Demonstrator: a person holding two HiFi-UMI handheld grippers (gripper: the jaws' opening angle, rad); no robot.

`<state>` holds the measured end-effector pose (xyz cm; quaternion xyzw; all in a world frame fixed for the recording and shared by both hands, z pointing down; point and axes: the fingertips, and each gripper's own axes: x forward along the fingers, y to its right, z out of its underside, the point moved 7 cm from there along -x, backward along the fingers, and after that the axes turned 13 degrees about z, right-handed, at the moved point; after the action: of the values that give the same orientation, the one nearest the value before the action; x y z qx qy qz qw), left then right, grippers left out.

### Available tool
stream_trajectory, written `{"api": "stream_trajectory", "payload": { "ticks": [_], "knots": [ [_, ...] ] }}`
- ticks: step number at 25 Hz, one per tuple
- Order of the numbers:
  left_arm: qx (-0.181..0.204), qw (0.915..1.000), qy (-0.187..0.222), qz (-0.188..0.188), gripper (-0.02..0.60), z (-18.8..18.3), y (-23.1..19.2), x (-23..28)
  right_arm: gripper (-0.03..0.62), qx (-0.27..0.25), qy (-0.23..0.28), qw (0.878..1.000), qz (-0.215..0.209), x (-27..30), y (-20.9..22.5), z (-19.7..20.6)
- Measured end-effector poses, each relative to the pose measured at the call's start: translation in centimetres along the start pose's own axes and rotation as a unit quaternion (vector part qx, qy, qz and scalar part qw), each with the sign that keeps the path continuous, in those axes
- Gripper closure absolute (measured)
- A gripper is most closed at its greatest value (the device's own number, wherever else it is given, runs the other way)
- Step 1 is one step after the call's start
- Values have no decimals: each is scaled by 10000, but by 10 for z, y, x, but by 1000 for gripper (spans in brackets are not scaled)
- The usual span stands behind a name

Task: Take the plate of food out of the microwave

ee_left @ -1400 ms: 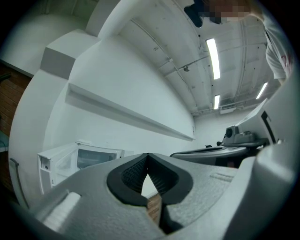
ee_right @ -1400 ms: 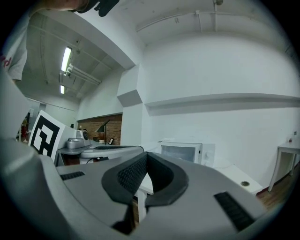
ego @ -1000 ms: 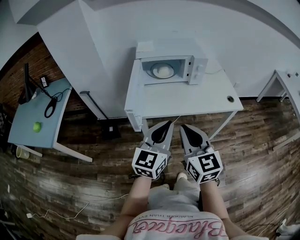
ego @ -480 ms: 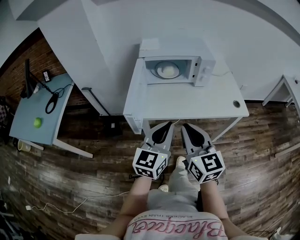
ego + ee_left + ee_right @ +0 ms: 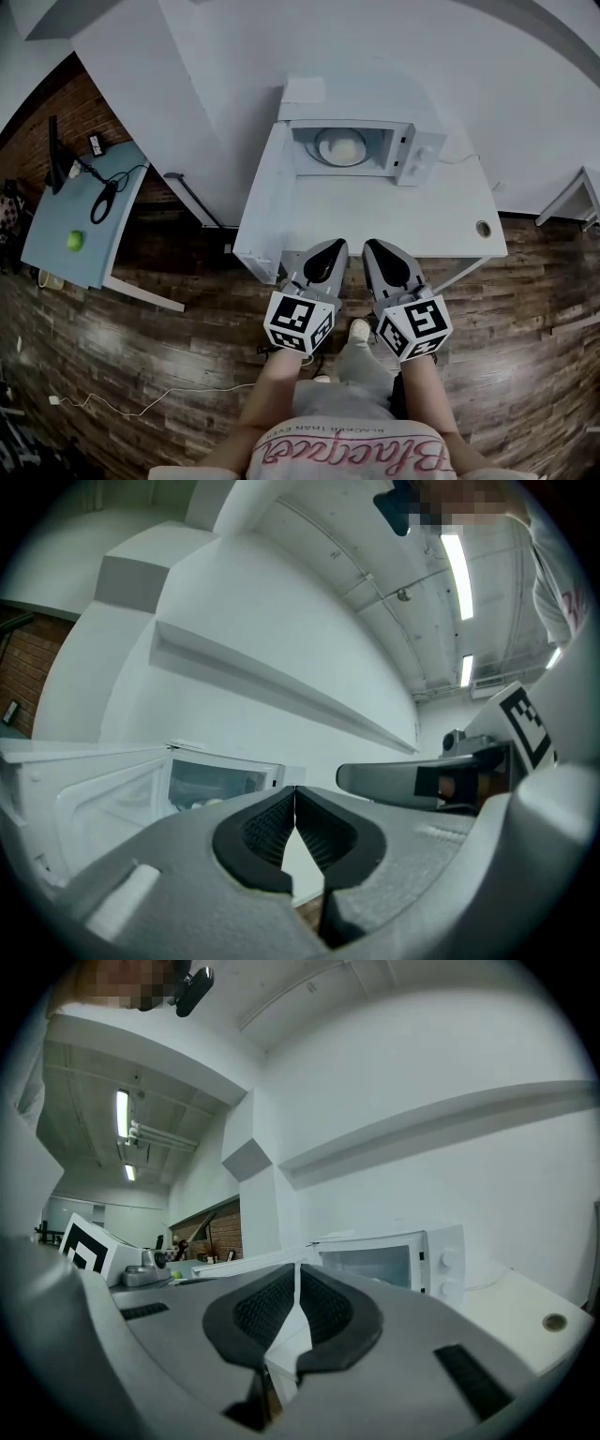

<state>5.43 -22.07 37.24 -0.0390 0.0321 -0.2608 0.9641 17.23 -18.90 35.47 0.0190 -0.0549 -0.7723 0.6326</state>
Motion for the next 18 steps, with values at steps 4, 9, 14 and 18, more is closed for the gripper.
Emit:
{"api": "stream_trajectory", "payload": {
  "ticks": [4,9,14,18],
  "knots": [
    [-115,9999,9,-69,577,1,-17,24,586,39,-50,9998,-176,26,19,1],
    [-10,9995,-176,-269,578,3,-36,55,586,227,-156,9994,-232,62,48,0],
    [132,9981,-314,-509,578,2,-55,78,585,361,-195,9986,-341,94,68,-4],
    [77,9973,-229,-701,578,-3,-71,97,558,406,-274,9976,-483,120,82,-6]
  ]
}}
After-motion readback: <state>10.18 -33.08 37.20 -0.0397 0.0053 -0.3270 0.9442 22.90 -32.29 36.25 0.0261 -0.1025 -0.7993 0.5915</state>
